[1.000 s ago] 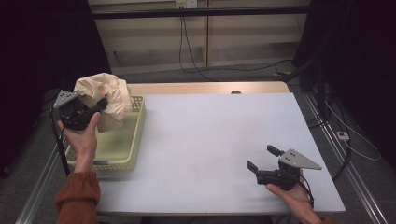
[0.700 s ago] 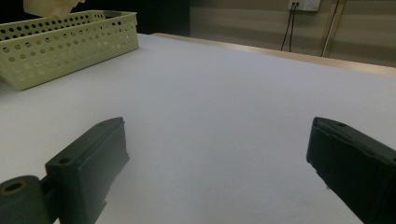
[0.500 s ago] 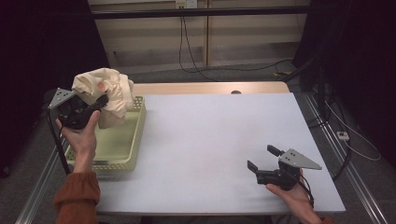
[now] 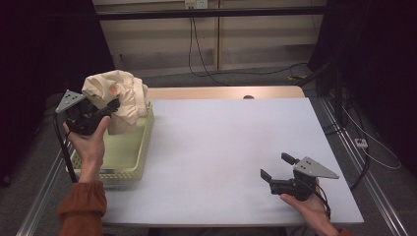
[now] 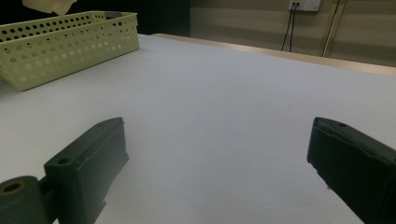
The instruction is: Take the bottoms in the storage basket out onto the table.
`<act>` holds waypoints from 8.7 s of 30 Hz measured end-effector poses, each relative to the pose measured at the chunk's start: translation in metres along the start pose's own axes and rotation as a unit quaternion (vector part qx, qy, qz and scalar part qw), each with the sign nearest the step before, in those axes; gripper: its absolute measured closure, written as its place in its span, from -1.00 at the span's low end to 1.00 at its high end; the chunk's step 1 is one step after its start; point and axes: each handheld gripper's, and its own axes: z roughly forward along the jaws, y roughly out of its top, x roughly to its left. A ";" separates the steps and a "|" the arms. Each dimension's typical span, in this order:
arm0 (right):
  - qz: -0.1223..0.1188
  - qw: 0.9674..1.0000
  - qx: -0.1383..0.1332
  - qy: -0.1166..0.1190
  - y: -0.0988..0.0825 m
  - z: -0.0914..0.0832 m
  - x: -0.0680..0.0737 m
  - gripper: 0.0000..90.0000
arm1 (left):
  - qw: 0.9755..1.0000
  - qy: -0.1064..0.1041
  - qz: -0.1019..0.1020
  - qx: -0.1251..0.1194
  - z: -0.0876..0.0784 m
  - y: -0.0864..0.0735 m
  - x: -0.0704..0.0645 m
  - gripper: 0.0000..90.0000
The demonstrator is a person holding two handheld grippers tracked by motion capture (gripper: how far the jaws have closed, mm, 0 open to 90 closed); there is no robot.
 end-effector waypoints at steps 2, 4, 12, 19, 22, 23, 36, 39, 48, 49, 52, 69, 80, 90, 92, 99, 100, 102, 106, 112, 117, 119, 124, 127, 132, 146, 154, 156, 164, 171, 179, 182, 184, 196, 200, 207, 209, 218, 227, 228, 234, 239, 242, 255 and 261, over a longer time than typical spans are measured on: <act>0.000 1.000 0.000 0.000 0.000 0.000 0.000 -0.89 | 1.000 -0.004 0.002 -0.001 0.000 0.001 -0.002 0.46; 0.000 1.000 0.000 0.001 0.000 0.000 0.000 -0.89 | 1.000 -0.006 0.003 0.000 0.000 0.003 -0.005 0.46; 0.000 1.000 -0.001 0.001 0.000 0.000 0.000 -0.90 | 1.000 -0.024 0.002 -0.005 0.001 0.007 -0.015 0.46; 0.001 1.000 0.000 0.001 0.000 0.000 0.000 -0.90 | 1.000 -0.030 0.007 -0.004 0.002 0.010 -0.021 0.46; 0.001 1.000 0.000 0.001 0.000 0.000 0.000 -0.90 | 0.999 -0.033 0.012 -0.006 0.002 0.012 -0.026 0.46; 0.001 1.000 0.000 0.001 0.000 0.000 0.000 -0.90 | 0.999 -0.035 0.015 -0.006 0.002 0.013 -0.028 0.46; -0.001 1.000 0.001 0.003 0.000 0.000 0.000 -0.89 | 0.998 -0.046 0.034 -0.004 0.005 0.017 -0.042 0.46; 0.000 1.000 0.000 0.003 0.000 0.000 0.000 -0.90 | 0.998 -0.049 0.037 -0.001 0.006 0.018 -0.045 0.46; 0.000 1.000 0.001 0.003 0.000 0.000 0.000 -0.89 | 0.998 -0.054 0.040 0.005 0.009 0.020 -0.055 0.46; 0.000 1.000 0.001 0.003 0.000 0.000 0.000 -0.90 | 0.998 -0.054 0.042 0.006 0.009 0.020 -0.057 0.46; 0.000 1.000 0.001 0.003 0.000 0.000 0.000 -0.90 | 0.997 -0.063 0.041 0.005 0.011 0.020 -0.059 0.46; -0.002 1.000 -0.002 0.003 0.000 -0.001 0.000 -0.90 | 0.995 -0.086 0.056 0.016 0.022 0.019 -0.081 0.46; -0.004 1.000 0.001 0.003 0.000 0.000 0.001 -0.90 | 0.993 -0.098 0.065 0.019 0.024 0.022 -0.096 0.46; -0.003 1.000 0.000 0.004 0.000 0.000 0.001 -0.89 | 0.990 -0.118 0.073 0.023 0.028 0.024 -0.114 0.46; -0.004 1.000 0.000 0.004 0.000 0.000 0.000 -0.89 | 0.989 -0.121 0.076 0.025 0.030 0.024 -0.116 0.46; -0.002 1.000 0.000 0.004 0.000 0.000 0.000 -0.90 | 0.989 -0.126 0.080 0.021 0.030 0.030 -0.120 0.46; -0.001 1.000 0.000 0.004 0.000 0.001 0.000 -0.90 | 0.988 -0.129 0.077 0.020 0.031 0.030 -0.121 0.46; -0.003 1.000 0.001 0.004 0.000 0.001 0.000 -0.90 | 0.988 -0.132 0.078 0.021 0.032 0.031 -0.123 0.46; -0.004 1.000 0.001 0.005 0.000 0.001 0.000 -0.90 | 0.987 -0.135 0.080 0.025 0.037 0.033 -0.126 0.46; -0.003 1.000 0.001 0.005 0.000 0.001 0.000 -0.90 | 0.987 -0.135 0.076 0.030 0.045 0.033 -0.131 0.46; -0.002 1.000 0.001 0.005 0.000 0.001 0.000 -0.90 | 0.987 -0.141 0.075 0.032 0.049 0.033 -0.137 0.46; -0.001 1.000 0.001 0.004 0.000 0.000 0.000 -0.90 | 0.986 -0.144 0.074 0.031 0.050 0.033 -0.139 0.46; -0.001 1.000 0.001 0.004 0.000 0.000 0.000 -0.90 | 0.985 -0.152 0.070 0.025 0.052 0.035 -0.146 0.46; 0.000 1.000 0.000 0.004 0.000 0.000 0.000 -0.90 | 0.985 -0.156 0.073 0.028 0.055 0.036 -0.149 0.46; 0.000 1.000 0.000 0.005 0.000 0.000 0.000 -0.90 | 0.984 -0.160 0.070 0.033 0.059 0.035 -0.154 0.46; 0.000 1.000 0.000 0.006 0.000 0.000 0.000 -0.90 | 0.981 -0.182 0.059 0.037 0.072 0.033 -0.169 0.46; 0.001 1.000 0.000 0.006 0.000 0.000 0.000 -0.90 | 0.979 -0.191 0.059 0.045 0.082 0.032 -0.180 0.46; 0.001 1.000 0.000 0.006 0.000 0.000 0.000 -0.90 | 0.978 -0.193 0.060 0.048 0.085 0.032 -0.183 0.46; 0.000 1.000 -0.001 0.006 0.000 0.000 -0.001 -0.90 | 0.976 -0.201 0.058 0.059 0.096 0.027 -0.190 0.46; 0.001 1.000 -0.001 0.006 0.000 0.000 -0.001 -0.90 | 0.975 -0.201 0.058 0.074 0.104 0.021 -0.194 0.46; 0.001 1.000 0.000 0.006 0.000 0.000 -0.001 -0.90 | 0.973 -0.200 0.061 0.092 0.113 0.010 -0.196 0.46; 0.002 1.000 0.000 0.007 0.000 0.000 -0.001 -0.90 | 0.973 -0.199 0.057 0.102 0.118 0.006 -0.195 0.46; 0.001 1.000 -0.001 0.007 0.000 -0.001 -0.001 -0.90 | 0.972 -0.200 0.052 0.108 0.121 0.003 -0.194 0.46; 0.003 1.000 -0.001 0.006 0.000 -0.001 -0.001 -0.90 | 0.971 -0.189 0.053 0.135 0.132 -0.013 -0.191 0.46; 0.002 1.000 0.000 0.006 0.000 0.000 -0.001 -0.90 | 0.971 -0.183 0.050 0.143 0.135 -0.018 -0.189 0.46; 0.002 1.000 0.000 0.007 0.000 -0.001 -0.001 -0.90 | 0.969 -0.172 0.053 0.169 0.145 -0.031 -0.188 0.46; 0.003 1.000 0.000 0.006 0.000 0.000 -0.001 -0.90 | 0.968 -0.172 0.050 0.174 0.149 -0.035 -0.187 0.46; 0.003 1.000 -0.001 0.006 0.000 -0.001 -0.001 -0.90 | 0.964 -0.163 0.056 0.203 0.162 -0.049 -0.187 0.45; 0.001 1.000 0.000 0.009 0.000 0.000 -0.001 -0.90 | 0.962 -0.162 0.043 0.215 0.171 -0.060 -0.183 0.44; 0.001 1.000 0.000 0.009 0.000 0.000 -0.001 -0.90 | 0.962 -0.163 0.039 0.216 0.172 -0.062 -0.182 0.43; 0.000 1.000 0.000 0.008 0.000 -0.001 -0.001 -0.90 | 0.962 -0.160 0.034 0.220 0.178 -0.068 -0.183 0.41; 0.000 1.000 -0.001 0.008 0.000 -0.001 -0.001 -0.90 | 0.961 -0.158 0.042 0.225 0.182 -0.073 -0.183 0.39; 0.001 1.000 0.000 0.009 0.000 -0.001 0.000 -0.90 | 0.961 -0.157 0.045 0.224 0.184 -0.075 -0.184 0.37; 0.000 1.000 0.001 0.010 0.000 0.001 -0.001 -0.90 | 0.959 -0.153 0.077 0.227 0.193 -0.084 -0.184 0.25; -0.002 1.000 0.002 0.011 0.000 0.001 0.000 -0.90 | 0.959 -0.152 0.075 0.227 0.198 -0.089 -0.183 0.17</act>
